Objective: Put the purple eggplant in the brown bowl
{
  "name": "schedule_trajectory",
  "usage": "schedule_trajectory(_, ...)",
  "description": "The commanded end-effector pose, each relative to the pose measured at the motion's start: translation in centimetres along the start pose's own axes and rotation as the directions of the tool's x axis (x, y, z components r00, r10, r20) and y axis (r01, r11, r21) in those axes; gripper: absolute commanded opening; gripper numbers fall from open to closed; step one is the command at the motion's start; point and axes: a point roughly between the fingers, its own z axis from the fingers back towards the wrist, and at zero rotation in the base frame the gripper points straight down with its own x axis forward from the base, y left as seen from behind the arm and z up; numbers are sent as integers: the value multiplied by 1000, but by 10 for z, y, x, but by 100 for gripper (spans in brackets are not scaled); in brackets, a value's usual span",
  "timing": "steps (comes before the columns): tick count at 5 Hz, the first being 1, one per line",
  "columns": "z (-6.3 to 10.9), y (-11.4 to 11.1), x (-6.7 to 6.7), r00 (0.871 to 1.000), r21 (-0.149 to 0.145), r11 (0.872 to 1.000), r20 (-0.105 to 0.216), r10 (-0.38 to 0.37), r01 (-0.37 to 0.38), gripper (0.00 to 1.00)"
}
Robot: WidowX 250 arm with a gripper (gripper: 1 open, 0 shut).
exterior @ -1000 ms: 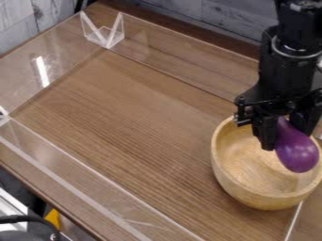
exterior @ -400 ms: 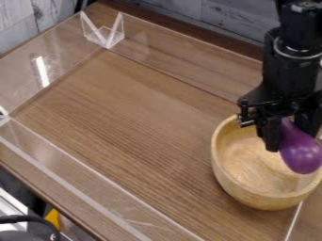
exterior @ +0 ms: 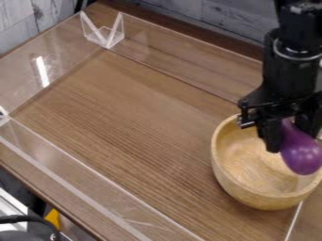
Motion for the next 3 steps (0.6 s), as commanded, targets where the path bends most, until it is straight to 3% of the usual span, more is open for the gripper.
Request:
schedule_trajectory(1,10,2,0,1000,-41,999,29,-3,4,0)
schedule_trajectory(3,2,8,-2,999,-35,999,39,-3,5,0)
